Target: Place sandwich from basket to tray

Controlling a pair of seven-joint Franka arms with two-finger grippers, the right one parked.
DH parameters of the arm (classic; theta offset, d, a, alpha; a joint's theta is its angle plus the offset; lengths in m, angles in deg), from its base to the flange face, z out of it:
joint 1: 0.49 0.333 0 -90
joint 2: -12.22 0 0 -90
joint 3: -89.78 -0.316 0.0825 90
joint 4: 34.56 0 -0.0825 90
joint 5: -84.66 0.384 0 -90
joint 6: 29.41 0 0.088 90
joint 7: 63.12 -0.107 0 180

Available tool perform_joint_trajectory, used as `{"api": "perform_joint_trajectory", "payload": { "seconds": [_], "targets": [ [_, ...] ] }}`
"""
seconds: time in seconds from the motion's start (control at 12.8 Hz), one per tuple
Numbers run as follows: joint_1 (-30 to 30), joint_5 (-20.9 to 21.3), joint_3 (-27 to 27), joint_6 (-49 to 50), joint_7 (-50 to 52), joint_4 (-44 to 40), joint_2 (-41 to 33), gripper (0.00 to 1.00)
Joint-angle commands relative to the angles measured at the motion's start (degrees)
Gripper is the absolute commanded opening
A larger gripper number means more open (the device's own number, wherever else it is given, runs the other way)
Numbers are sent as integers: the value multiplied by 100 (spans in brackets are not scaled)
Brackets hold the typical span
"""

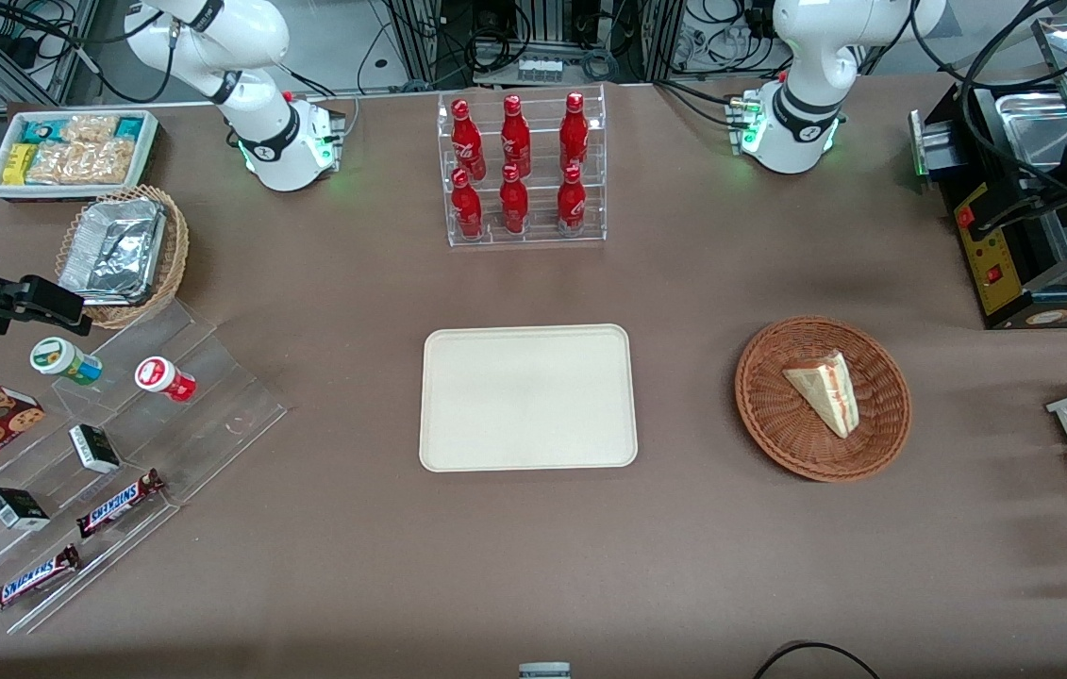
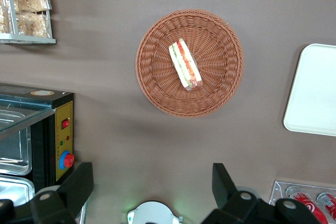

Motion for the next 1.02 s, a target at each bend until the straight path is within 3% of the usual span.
{"api": "perform_joint_trajectory", "payload": {
  "seconds": [0.0, 0.31, 0.63, 0.94],
  "targets": [
    [9, -19, 24, 123, 13, -14, -66, 100],
    [9, -36, -3, -61, 4, 450, -75, 100],
    [9, -19, -12, -1569, 135, 1960, -225, 100],
    [-17, 60, 67, -3047, 1233, 2894, 135, 100]
  ]
}}
